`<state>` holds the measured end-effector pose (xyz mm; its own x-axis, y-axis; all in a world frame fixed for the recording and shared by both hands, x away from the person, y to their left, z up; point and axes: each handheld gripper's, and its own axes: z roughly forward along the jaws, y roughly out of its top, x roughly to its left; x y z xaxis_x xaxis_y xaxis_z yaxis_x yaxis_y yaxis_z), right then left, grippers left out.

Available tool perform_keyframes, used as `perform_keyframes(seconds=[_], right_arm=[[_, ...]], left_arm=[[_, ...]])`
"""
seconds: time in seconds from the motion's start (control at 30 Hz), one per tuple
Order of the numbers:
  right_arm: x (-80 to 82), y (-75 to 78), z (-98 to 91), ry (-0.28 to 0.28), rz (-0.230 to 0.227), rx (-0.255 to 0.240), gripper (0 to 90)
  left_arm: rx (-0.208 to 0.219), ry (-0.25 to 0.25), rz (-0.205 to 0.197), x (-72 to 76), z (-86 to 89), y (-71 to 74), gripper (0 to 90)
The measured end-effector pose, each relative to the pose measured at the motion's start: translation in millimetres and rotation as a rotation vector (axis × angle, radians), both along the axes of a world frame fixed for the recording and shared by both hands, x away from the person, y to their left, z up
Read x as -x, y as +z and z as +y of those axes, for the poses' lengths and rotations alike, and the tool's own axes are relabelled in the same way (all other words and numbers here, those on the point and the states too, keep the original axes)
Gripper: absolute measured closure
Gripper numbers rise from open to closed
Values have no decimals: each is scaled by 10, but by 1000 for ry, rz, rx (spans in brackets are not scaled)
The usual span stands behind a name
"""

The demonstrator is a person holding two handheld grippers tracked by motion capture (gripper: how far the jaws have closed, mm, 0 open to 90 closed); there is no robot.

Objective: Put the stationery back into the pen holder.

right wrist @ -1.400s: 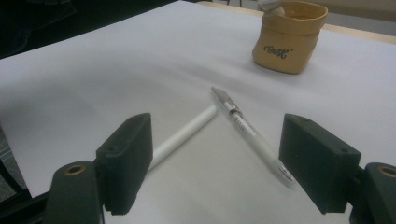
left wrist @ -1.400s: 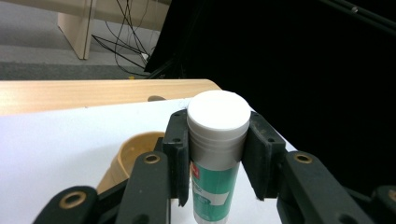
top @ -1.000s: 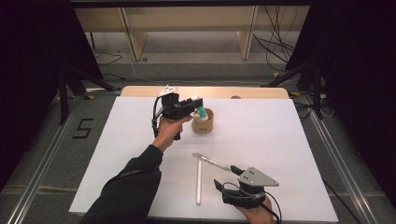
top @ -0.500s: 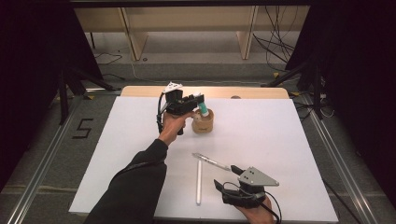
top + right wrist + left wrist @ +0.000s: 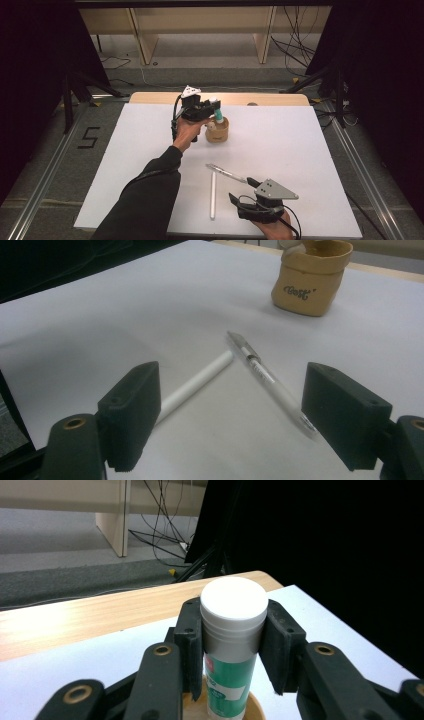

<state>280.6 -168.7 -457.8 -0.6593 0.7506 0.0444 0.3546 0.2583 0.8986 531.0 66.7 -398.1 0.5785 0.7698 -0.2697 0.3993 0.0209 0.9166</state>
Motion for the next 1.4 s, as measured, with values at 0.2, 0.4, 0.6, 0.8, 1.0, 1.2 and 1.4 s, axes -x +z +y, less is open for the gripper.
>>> perform_keyframes(seconds=[0.2,0.4,0.6,0.8,1.0,1.2,1.4], right_arm=[[-2,-2,0,0,3,-1,246],[-2,-3,0,0,3,-1,246],[0,-5,1,0,5,-1,246],[-4,-13,7,4,4,0,246],[-8,-20,3,0,7,0,247],[-7,-19,2,0,7,-1,247],[-6,-18,1,-1,8,-1,247]], left_arm=[[-22,17,12,-38,15,-68,646],[-40,20,21,-64,26,-114,646],[-49,24,29,-85,38,-128,646],[-65,25,41,-104,38,-161,645],[-73,24,55,-115,28,-178,644],[-94,11,80,-119,15,-190,642],[-64,4,103,-107,29,-146,528]])
